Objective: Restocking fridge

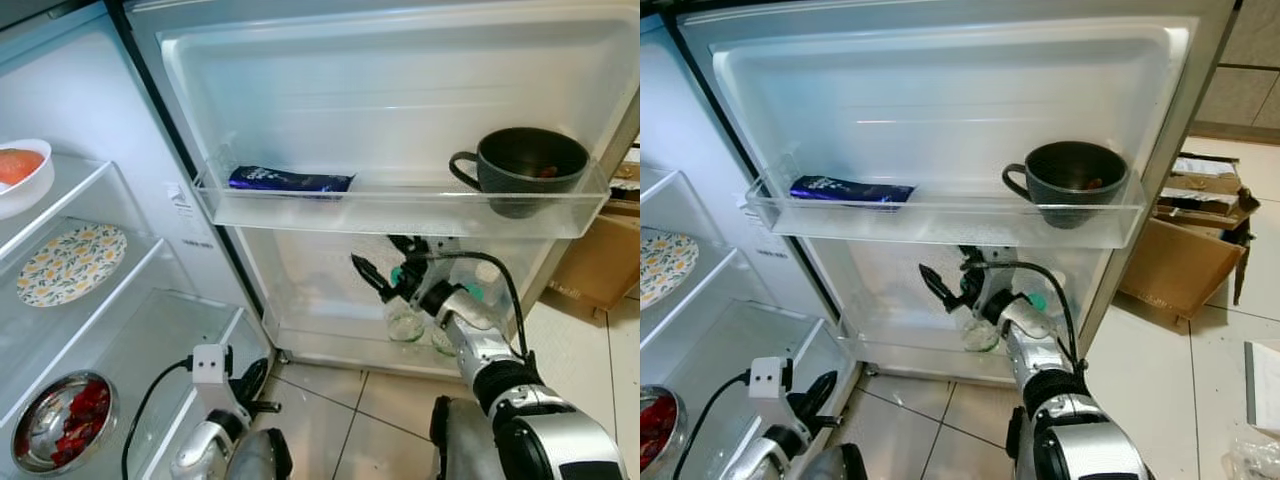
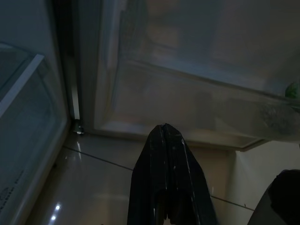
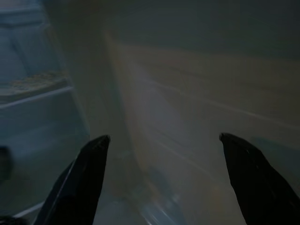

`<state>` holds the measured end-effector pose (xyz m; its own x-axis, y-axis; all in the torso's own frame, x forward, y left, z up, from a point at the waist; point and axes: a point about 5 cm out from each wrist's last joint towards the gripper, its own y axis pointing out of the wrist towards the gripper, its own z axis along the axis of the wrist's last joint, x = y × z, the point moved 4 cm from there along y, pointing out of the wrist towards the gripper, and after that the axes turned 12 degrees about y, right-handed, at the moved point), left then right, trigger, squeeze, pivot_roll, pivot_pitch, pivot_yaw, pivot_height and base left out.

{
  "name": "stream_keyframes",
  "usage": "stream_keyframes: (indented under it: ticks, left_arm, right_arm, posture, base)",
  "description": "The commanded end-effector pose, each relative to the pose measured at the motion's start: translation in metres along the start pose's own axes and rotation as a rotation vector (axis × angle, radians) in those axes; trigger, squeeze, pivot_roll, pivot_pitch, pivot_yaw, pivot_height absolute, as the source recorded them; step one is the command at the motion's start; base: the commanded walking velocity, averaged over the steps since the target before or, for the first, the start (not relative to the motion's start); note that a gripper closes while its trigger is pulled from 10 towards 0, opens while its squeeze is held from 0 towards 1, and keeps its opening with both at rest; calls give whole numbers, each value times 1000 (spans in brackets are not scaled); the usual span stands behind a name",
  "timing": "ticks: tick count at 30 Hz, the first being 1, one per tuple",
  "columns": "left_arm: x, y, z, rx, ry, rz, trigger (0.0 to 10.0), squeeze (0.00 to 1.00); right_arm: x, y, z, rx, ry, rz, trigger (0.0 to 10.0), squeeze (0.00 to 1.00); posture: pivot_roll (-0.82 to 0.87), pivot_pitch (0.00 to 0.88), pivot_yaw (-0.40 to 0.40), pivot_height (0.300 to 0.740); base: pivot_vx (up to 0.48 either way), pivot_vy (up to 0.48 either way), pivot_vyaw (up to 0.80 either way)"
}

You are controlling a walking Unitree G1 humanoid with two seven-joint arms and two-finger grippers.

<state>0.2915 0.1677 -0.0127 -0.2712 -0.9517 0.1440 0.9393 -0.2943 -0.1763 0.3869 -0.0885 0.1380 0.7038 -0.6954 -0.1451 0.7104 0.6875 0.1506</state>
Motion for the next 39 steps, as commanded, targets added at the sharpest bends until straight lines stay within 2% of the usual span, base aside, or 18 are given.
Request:
stream_keyframes:
  ticks: [1,4,6,9,12,16,22,23,25,31,35,39]
  left_arm:
    - [1,-2,-9,-32,-23,15,10000,0]
    - [1,-2,-9,-33,-24,16,10000,0]
    - [2,0,-9,-37,-30,18,10000,0]
    - [5,3,-10,-45,-39,17,10000,0]
    - [6,4,-10,-47,-41,15,10000,0]
    - [8,7,-10,-51,-47,14,10000,0]
    - [8,9,-9,-52,-51,19,10000,0]
    - [8,9,-9,-53,-53,23,10000,0]
    - [7,10,-10,-57,-56,27,10000,0]
    - [7,9,-11,-63,-60,33,10000,0]
    - [5,7,-15,-83,-73,46,10000,0]
    - [3,5,-19,-100,-81,53,10000,0]
  right_arm:
    - [1,-3,16,56,-38,35,10000,0]
    - [2,-7,17,60,-45,39,10000,0]
    - [6,-16,21,67,-53,55,10000,0]
    - [1,-30,15,30,-43,134,10000,0]
    - [-2,-34,11,11,-32,168,10000,0]
    - [-19,-44,0,-34,27,290,10000,0]
    - [-32,-48,0,-37,76,371,10000,0]
    - [-45,-54,-3,-67,117,453,10000,0]
    - [-53,-58,-7,-95,148,503,10000,0]
    - [-61,-65,-13,-134,187,546,10000,0]
    - [-82,-73,-26,-187,265,617,10000,0]
    - [-91,-72,-36,-221,260,622,10000,0]
  posture:
    - [-26,88,90,440]
    - [-26,88,90,440]
    - [-47,72,86,440]
    - [-62,57,84,440]
    - [-64,54,82,440]
    - [-70,38,76,440]
    - [-73,27,72,440]
    - [-79,17,70,440]
    - [-82,8,68,440]
    - [-84,0,66,440]
    - [-93,0,60,440]
    - [-96,0,58,440]
  base:
    - [0,0,0]
    - [0,0,0]
    - [0,0,0]
    - [0,0,0]
    - [0,0,0]
    - [0,0,0]
    - [0,0,0]
    - [0,0,0]
    - [0,0,0]
    - [0,0,0]
    - [0,0,0]
    - [0,0,0]
